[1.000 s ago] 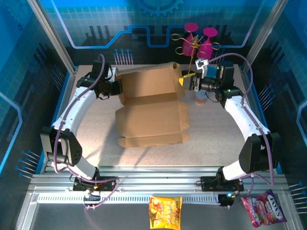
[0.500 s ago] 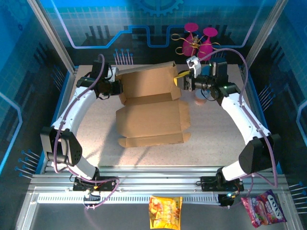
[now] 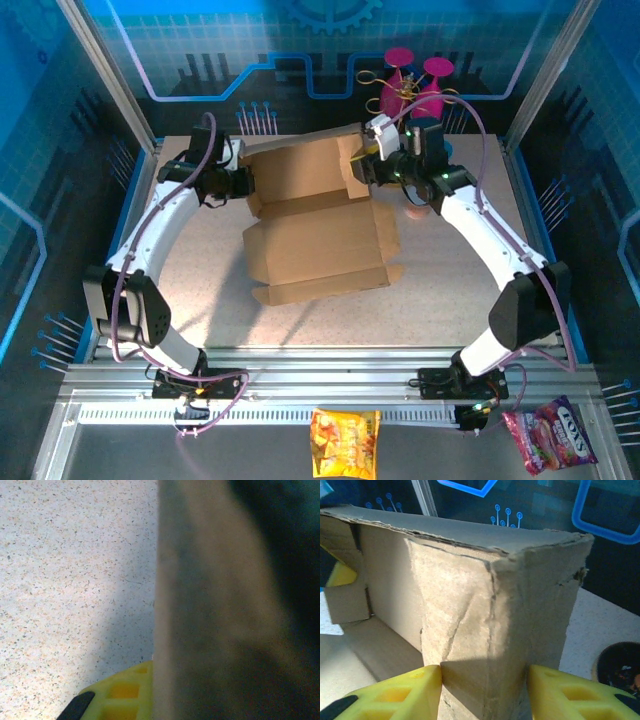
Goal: Fold the paper box
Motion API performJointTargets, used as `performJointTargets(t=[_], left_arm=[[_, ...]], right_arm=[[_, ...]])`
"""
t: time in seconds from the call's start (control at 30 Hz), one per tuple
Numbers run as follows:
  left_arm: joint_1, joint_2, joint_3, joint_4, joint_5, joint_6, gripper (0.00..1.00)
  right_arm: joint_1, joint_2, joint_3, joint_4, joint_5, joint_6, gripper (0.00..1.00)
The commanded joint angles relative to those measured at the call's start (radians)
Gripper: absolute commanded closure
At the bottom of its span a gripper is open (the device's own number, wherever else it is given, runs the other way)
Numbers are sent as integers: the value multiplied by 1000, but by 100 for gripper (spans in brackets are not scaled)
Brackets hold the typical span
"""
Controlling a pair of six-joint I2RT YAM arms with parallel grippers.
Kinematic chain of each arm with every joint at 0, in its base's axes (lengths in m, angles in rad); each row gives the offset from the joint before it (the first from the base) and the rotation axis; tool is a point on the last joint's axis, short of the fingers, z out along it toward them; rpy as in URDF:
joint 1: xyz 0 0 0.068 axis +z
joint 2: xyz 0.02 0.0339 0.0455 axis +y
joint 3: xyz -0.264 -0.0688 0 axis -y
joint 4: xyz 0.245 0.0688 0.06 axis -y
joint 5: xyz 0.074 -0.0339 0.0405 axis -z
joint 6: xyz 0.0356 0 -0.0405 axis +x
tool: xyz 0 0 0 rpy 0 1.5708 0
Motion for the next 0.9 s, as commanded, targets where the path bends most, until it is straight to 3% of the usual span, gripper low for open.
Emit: performJointTargets(t=[0.0, 0.23, 0.43, 0.7, 0.87], left_arm=[[1, -48, -12, 15, 40, 21, 100], [2, -54, -23, 18, 42, 19, 100], [1, -54, -25, 20, 45, 15, 100], [1, -50, -19, 21, 39, 2, 100], [1, -33, 13, -14, 26, -16, 100]], right_arm=[[19, 30, 35, -13, 108, -37, 51], [28, 69, 83, -19, 232, -60, 50], [41, 105, 115, -18, 252, -46, 53], [70, 143, 169, -45, 353, -40, 78], [76, 170, 219, -104, 429, -24, 85]])
